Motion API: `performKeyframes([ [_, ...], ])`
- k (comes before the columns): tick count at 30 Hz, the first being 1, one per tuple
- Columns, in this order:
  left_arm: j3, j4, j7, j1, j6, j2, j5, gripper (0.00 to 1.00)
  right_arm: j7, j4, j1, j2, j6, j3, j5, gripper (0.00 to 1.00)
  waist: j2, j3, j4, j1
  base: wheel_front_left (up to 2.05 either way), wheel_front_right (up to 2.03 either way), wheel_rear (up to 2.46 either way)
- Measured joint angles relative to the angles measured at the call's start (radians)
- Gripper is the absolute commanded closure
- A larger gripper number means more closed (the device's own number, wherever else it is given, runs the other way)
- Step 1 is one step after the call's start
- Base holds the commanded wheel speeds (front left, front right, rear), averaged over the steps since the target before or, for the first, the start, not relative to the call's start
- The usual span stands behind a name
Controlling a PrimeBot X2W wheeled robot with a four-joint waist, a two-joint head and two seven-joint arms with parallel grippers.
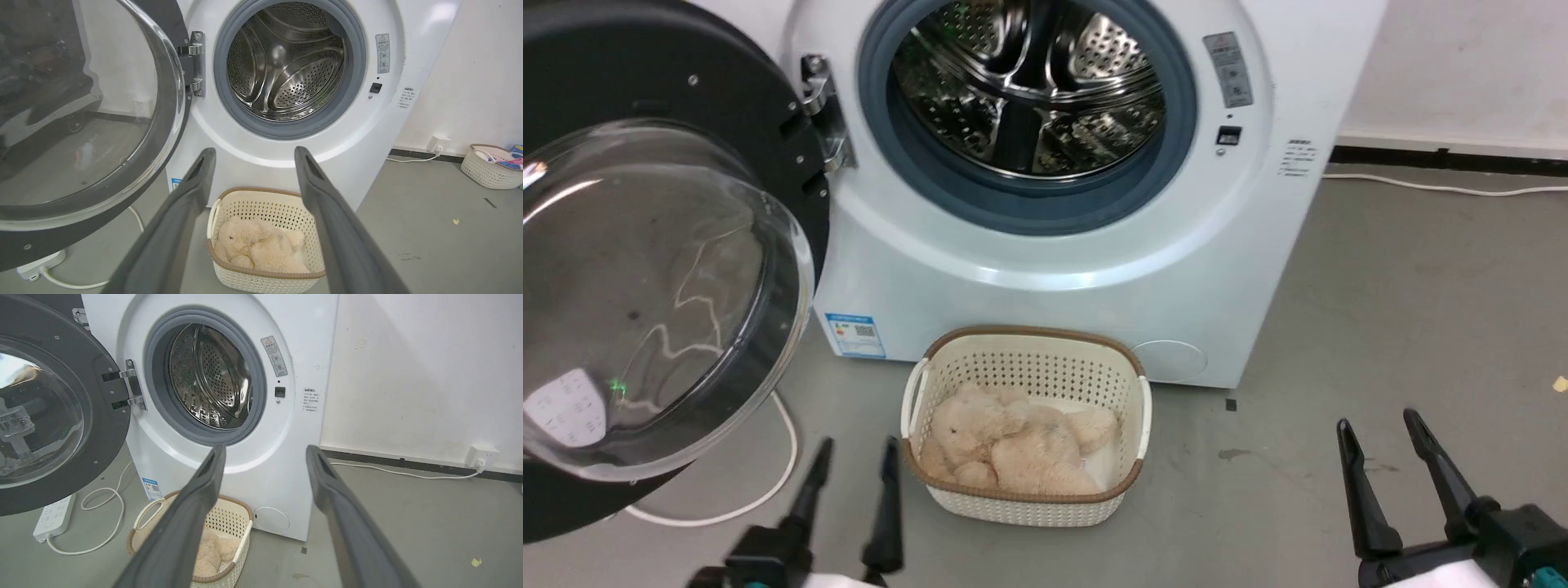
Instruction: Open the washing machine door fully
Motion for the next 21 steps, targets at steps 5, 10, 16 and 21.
performKeyframes([
  [5, -0.034, 0.024, -0.003, 0.019, 0.022, -0.018, 0.041, 0.0, -0.008, 0.012, 0.019, 0.0, 0.0, 0.003, 0.014, 0.0, 0.0, -0.012, -0.018, 0.0001, 0.0, 0.0, 0.0],
  [10, -0.029, 0.036, -0.004, 0.022, 0.033, -0.027, 0.057, 0.0, -0.012, 0.024, 0.029, 0.0, 0.0, 0.005, 0.015, 0.0, 0.0, -0.017, -0.019, 0.0001, 0.0, 0.0, 0.0],
  [16, -0.024, 0.04, -0.004, 0.022, 0.036, -0.03, 0.076, 0.0, -0.014, 0.033, 0.029, 0.0, 0.0, 0.007, 0.022, 0.0, 0.0, -0.017, -0.014, 0.0001, 0.0, 0.0, 0.0],
  [21, -0.016, 0.036, -0.004, 0.022, 0.035, -0.031, 0.083, 0.0, -0.016, 0.038, 0.029, 0.0, 0.0, 0.01, 0.022, 0.0, 0.0, -0.013, -0.013, 0.0001, 0.0, 0.0, 0.0],
])
